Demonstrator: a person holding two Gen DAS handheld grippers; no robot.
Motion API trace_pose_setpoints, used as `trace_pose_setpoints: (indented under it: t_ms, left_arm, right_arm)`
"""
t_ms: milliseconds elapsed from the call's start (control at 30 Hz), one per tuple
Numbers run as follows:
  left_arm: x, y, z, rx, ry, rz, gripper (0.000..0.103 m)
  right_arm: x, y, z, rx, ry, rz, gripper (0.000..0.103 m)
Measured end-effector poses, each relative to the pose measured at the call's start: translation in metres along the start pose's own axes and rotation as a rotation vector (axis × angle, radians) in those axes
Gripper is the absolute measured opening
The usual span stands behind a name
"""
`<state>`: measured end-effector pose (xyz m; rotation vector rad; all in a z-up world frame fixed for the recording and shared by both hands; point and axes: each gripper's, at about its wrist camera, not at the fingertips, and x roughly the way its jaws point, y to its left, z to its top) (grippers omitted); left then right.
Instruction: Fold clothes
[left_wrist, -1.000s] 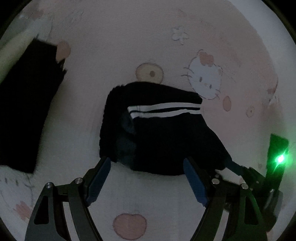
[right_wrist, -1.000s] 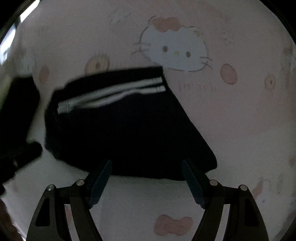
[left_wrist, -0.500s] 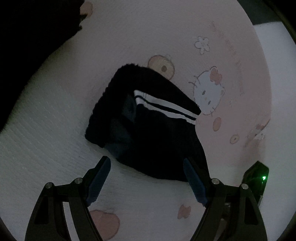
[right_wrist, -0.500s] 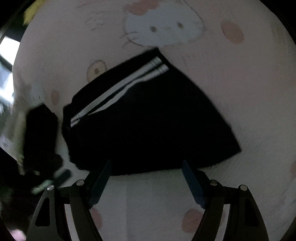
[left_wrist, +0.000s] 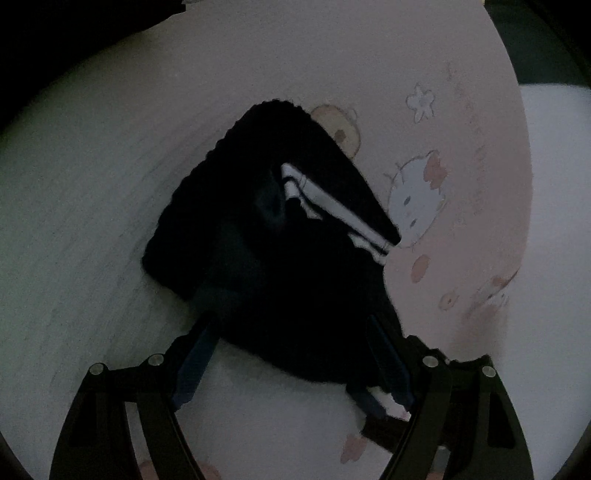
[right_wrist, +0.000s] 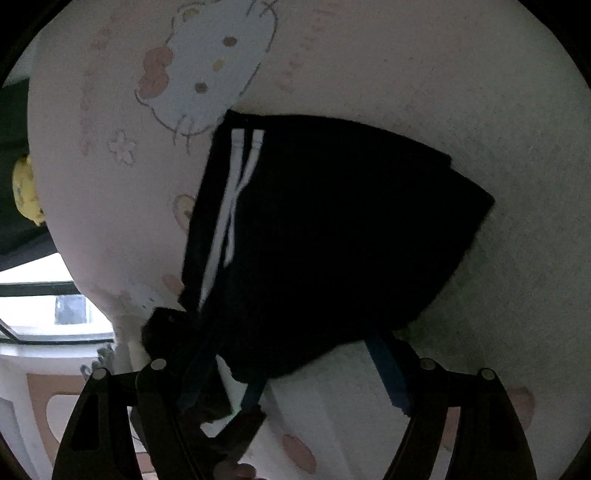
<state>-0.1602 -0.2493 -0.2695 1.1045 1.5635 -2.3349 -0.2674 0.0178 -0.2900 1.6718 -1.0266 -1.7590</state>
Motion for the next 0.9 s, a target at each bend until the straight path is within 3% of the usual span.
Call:
trace_pose_setpoints:
  t_ms: [100, 200, 333, 500, 700, 800, 900]
  left_arm:
    - [0.001, 0.003, 0.005, -0.040, -0.017, -0.042, 0.085]
    - [0.004, 0.001, 0.008, -0.043, -0.026, -0.044, 0.087]
    - [0.009, -0.003, 0.011, -0.053, -0.054, -0.047, 0.090]
    - [0.014, -0.009, 0.013, -0.058, -0.092, -0.044, 0.103]
    - [0.015, -0.012, 0.009, -0.041, -0.128, -0.001, 0.103]
    - [0.012, -0.007, 0.009, -0.060, -0.132, 0.011, 0.103]
    - [0.009, -0.003, 0.009, -0.078, -0.136, 0.023, 0.089]
  right_arm:
    - [0.007, 0.003, 0.002, -0.011, -0.005, 0.012, 0.079]
    - [0.017, 0.007, 0.011, -0.022, -0.021, 0.063, 0.089]
    - [0.028, 0.010, 0.012, -0.038, -0.060, 0.099, 0.090]
    - [0.035, 0.013, 0.009, -0.037, -0.102, 0.132, 0.090]
    - [0.028, 0.010, 0.010, -0.063, -0.130, 0.155, 0.101]
    - [0.027, 0.009, 0.008, -0.080, -0.143, 0.151, 0.101]
    - [0.030, 0.012, 0.009, -0.086, -0.139, 0.114, 0.095]
